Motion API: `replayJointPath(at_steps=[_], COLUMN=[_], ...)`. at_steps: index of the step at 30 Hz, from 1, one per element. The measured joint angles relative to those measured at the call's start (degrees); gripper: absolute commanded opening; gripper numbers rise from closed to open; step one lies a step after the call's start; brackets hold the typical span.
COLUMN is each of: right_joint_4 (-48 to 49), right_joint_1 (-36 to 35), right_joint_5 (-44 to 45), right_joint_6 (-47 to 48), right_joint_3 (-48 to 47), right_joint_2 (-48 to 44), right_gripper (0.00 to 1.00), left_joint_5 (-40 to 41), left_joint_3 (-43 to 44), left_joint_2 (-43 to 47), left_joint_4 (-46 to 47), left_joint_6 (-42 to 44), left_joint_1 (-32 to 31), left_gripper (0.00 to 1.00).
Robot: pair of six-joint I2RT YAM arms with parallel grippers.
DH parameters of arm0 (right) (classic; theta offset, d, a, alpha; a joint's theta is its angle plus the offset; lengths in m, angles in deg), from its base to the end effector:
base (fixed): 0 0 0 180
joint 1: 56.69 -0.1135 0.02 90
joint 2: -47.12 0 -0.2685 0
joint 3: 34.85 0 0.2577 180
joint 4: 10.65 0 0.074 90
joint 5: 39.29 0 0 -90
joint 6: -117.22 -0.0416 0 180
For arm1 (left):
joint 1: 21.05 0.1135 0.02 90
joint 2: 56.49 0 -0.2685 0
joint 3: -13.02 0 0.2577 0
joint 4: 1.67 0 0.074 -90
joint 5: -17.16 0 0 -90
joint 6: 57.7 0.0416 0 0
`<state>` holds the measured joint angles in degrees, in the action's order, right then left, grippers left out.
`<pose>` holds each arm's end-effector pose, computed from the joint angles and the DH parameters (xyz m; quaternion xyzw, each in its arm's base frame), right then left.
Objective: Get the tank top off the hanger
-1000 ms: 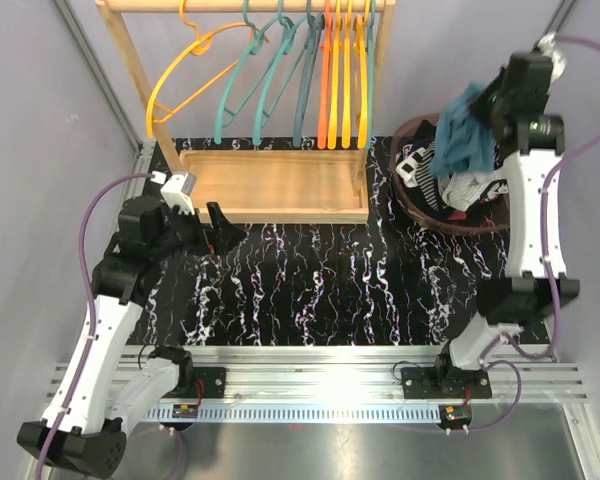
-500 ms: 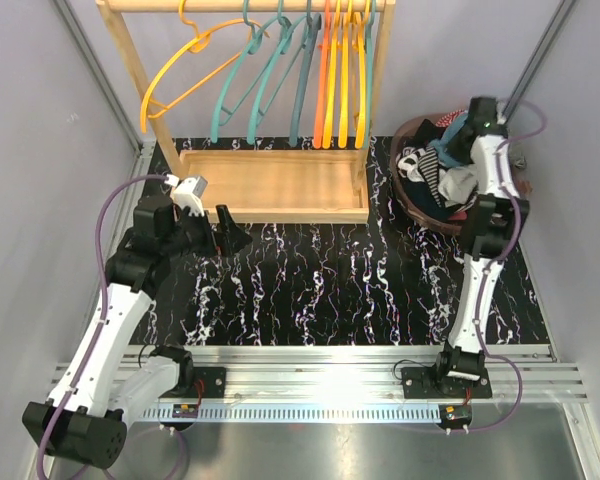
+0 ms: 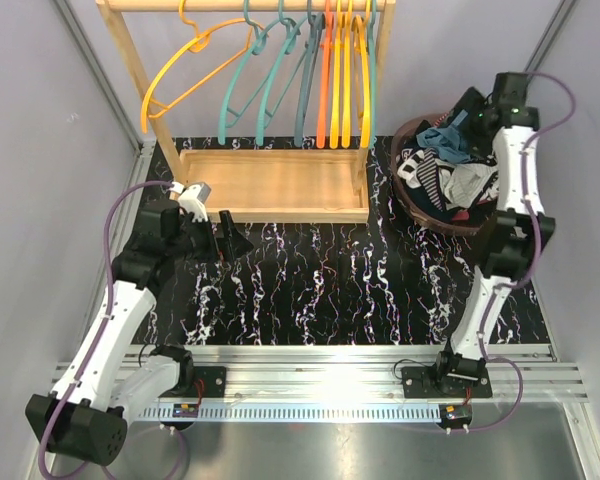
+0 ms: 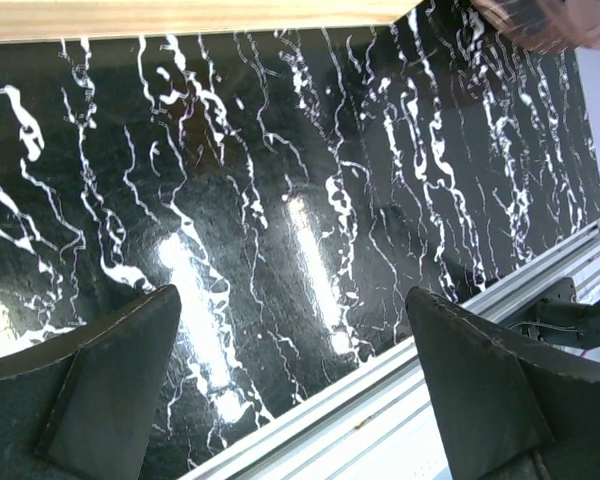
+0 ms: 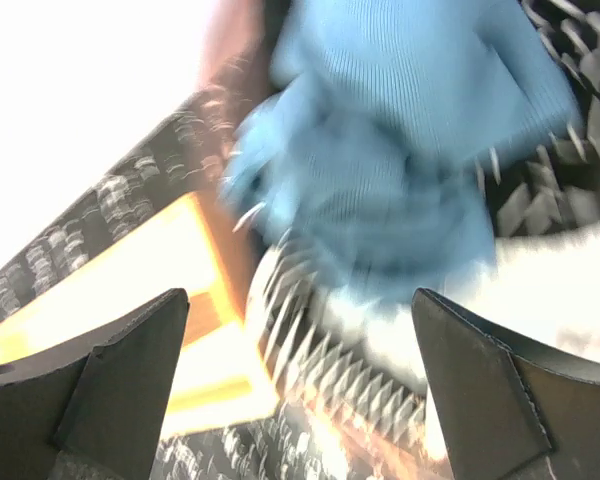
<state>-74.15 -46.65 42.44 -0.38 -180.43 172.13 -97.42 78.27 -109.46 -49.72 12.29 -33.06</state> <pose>0.4930 -0.0812 0.3455 0.2677 0.8748 0.1261 0.3835 0.1928 -0.0587 0.3173 0.0361 0.8743 -0.3049 0.3758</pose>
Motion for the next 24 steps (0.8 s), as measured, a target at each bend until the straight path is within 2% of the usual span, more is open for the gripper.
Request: replayJointPath(at_steps=[4, 10, 13, 17, 24], right_joint_4=[-2.3, -0.4, -0.5, -0.5, 2.4], right_joint_1=[0.2, 0.2, 0.2, 0.2, 0.1], right_joint_5=[-2.8, -9.3, -12.6, -16.8, -22.9], right_joint_6=[1.4, 1.5, 0.3, -1.9, -7.6], right_joint_3=[7.7, 27.4, 32.6, 32.8, 28.4], right_joint_2=[-16.5, -48.1, -58.6, -65.2, -67.5], right_gripper=[1.00, 1.00, 1.00, 1.00, 1.00], left_joint_5=[0.3, 1.4, 1.7, 1.6, 1.7], left_joint_3=[1.0, 2.5, 2.6, 3.2, 6.0], left_joint_2=[-0.9, -1.0, -0.3, 0.3, 1.3], left_joint_4=[-2.2, -4.6, -5.5, -7.1, -8.2], left_joint_6=[0.0, 0.1, 0.1, 0.0, -0.6], left_joint_1=[0.0, 0.0, 0.0, 0.0, 0.0], left_gripper=[0.99, 0.99, 0.99, 0.99, 0.99])
